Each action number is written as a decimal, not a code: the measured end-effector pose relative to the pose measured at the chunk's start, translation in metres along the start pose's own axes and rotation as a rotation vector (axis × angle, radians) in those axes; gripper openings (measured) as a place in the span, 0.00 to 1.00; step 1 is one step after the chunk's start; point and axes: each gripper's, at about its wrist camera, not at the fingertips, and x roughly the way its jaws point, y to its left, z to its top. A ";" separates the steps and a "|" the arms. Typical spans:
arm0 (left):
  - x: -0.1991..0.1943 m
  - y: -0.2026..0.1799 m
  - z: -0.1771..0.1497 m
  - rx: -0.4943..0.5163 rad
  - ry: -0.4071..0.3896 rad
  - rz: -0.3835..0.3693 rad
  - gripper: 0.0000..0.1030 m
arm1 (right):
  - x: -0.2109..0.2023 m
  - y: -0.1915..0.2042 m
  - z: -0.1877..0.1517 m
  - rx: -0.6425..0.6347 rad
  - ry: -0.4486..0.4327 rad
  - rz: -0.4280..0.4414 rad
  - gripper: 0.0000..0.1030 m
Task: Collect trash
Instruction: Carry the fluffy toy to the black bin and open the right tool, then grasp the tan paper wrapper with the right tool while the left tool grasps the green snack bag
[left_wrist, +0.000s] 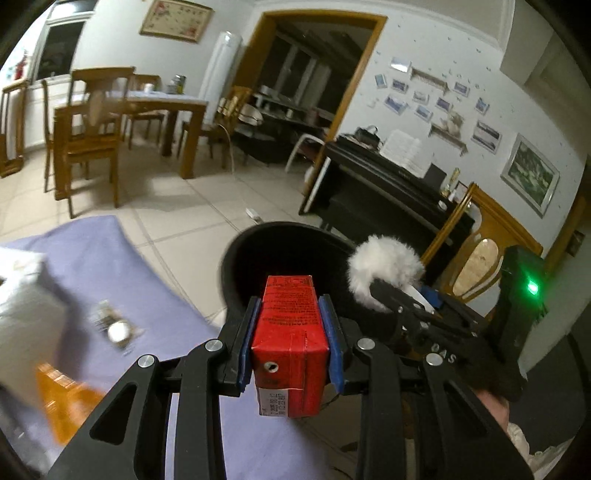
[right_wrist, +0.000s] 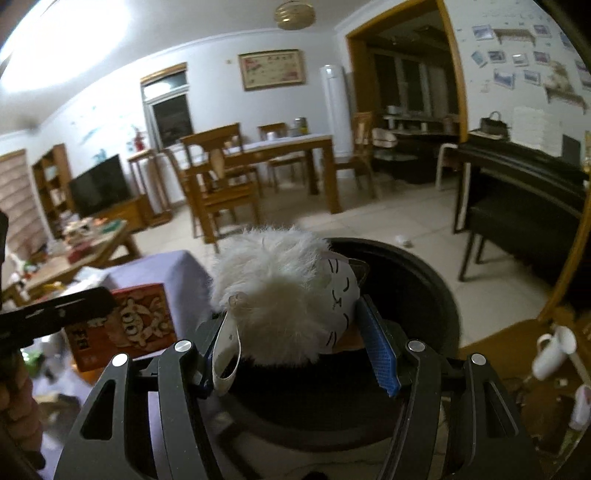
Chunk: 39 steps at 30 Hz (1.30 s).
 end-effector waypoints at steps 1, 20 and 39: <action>0.011 -0.002 0.002 0.003 0.010 -0.002 0.31 | 0.003 -0.001 0.000 -0.003 0.001 -0.013 0.62; 0.072 0.000 0.009 -0.007 0.127 0.048 0.62 | 0.054 -0.041 -0.011 0.038 0.048 -0.029 0.73; -0.017 0.011 -0.003 -0.016 0.035 0.121 0.82 | 0.008 0.028 0.001 -0.059 0.008 0.055 0.82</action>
